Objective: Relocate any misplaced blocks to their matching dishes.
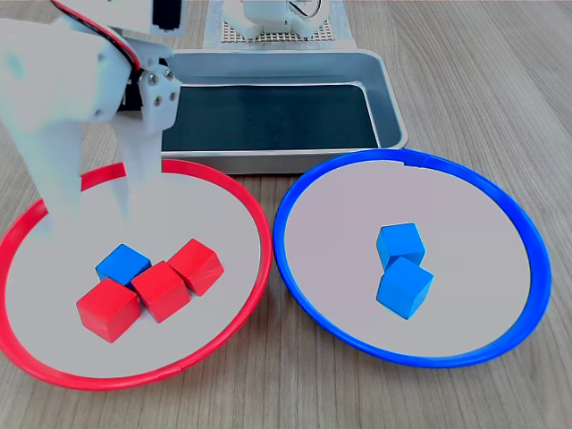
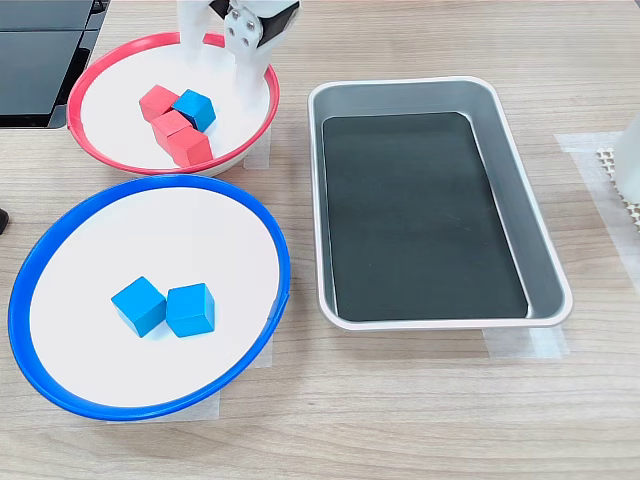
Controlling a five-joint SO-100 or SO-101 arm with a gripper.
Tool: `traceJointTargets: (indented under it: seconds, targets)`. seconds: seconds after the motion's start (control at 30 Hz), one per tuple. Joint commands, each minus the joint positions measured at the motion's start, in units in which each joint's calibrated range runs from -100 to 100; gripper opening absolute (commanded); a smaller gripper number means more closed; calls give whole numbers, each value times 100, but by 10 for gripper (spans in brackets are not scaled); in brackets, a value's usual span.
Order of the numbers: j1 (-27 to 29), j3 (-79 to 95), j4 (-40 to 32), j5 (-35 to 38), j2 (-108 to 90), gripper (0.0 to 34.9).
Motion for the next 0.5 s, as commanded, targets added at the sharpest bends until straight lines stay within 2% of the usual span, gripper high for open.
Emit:
traceJointTargets:
  seconds: [0.0,0.47]
  targets:
    - [-1,-599,234,20,65,172]
    - [196,-1182,837,-103,585,176]
